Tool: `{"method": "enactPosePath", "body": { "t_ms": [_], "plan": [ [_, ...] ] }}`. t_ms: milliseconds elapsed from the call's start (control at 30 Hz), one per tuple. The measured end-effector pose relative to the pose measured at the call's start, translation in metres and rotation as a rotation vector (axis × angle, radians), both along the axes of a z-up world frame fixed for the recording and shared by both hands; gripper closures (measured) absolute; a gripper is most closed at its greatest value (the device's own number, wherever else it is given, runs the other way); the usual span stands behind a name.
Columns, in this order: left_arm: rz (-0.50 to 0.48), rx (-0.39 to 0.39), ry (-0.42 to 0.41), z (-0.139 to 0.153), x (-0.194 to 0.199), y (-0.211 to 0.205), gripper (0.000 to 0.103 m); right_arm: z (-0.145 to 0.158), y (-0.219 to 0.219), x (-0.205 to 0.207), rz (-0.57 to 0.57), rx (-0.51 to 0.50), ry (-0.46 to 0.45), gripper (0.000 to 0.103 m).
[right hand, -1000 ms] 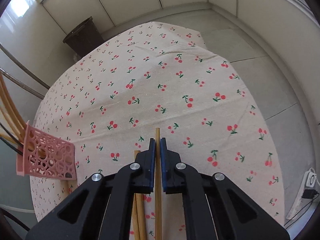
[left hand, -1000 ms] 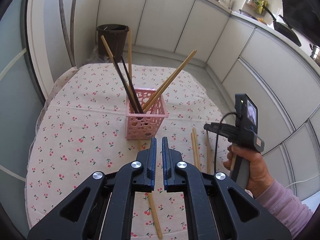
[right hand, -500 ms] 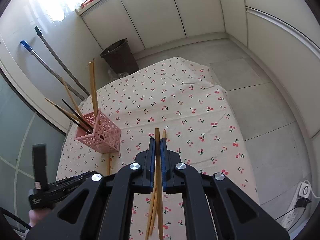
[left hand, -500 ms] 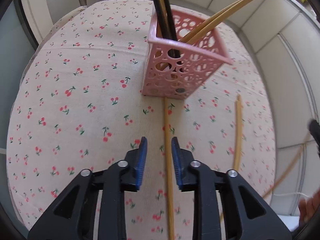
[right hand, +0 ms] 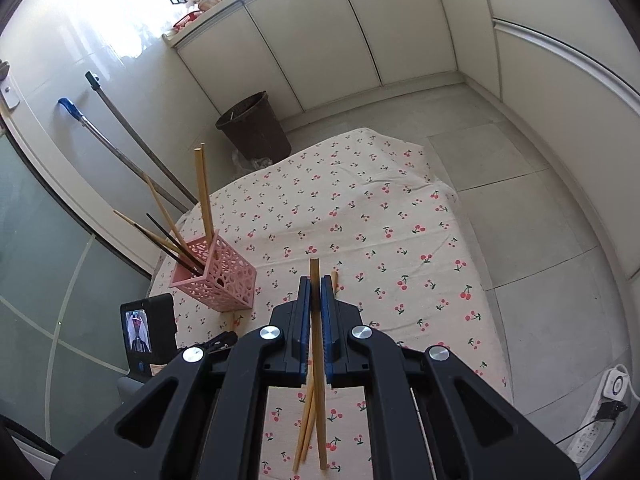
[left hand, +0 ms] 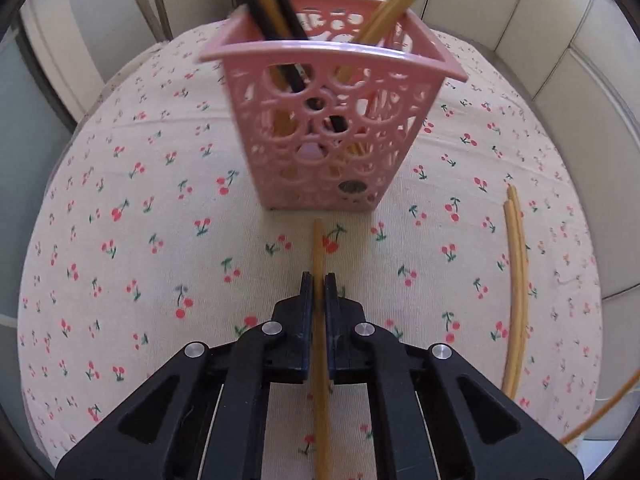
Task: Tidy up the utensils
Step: 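Insert both held wooden chopsticks into the pink basket and open both grippers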
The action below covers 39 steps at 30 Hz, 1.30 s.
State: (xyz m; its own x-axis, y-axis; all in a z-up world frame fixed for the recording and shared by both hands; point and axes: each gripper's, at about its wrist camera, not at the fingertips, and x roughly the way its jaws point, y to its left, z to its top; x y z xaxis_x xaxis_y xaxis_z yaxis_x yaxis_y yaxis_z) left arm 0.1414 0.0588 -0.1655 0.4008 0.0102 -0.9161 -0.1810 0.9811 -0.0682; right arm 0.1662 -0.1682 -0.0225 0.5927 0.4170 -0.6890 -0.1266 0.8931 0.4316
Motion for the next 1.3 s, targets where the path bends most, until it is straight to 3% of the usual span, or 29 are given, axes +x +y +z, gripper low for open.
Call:
{"method": "enactPosePath", "body": {
  "t_ms": [100, 233, 400, 633, 800, 1133, 1300],
  "plan": [
    [-0.003, -0.103, -0.042, 0.018, -0.019, 0.016, 0.098, 0.006, 0.004, -0.004, 0.014, 0.016, -0.012, 0.098],
    [-0.048, -0.198, -0.16, 0.067, -0.048, 0.029, 0.098, 0.015, 0.007, -0.007, 0.022, 0.037, -0.034, 0.098],
    [-0.112, -0.19, -0.279, 0.122, -0.07, 0.026, 0.098, 0.029, 0.012, -0.011, 0.03, 0.054, -0.062, 0.098],
    [-0.143, -0.184, -0.375, 0.16, -0.086, 0.022, 0.098, 0.047, 0.015, -0.016, 0.037, 0.078, -0.106, 0.098],
    [-0.107, -0.2, -0.434, 0.184, -0.073, 0.026, 0.098, 0.05, 0.006, -0.009, 0.012, 0.13, -0.098, 0.098],
    [0.013, -0.237, -0.641, 0.275, -0.04, 0.051, 0.098, 0.055, -0.012, 0.001, -0.015, 0.199, -0.086, 0.098],
    [0.063, -0.232, -0.677, 0.283, -0.027, 0.062, 0.098, 0.054, -0.012, 0.006, -0.012, 0.217, -0.072, 0.098]
  ]
}}
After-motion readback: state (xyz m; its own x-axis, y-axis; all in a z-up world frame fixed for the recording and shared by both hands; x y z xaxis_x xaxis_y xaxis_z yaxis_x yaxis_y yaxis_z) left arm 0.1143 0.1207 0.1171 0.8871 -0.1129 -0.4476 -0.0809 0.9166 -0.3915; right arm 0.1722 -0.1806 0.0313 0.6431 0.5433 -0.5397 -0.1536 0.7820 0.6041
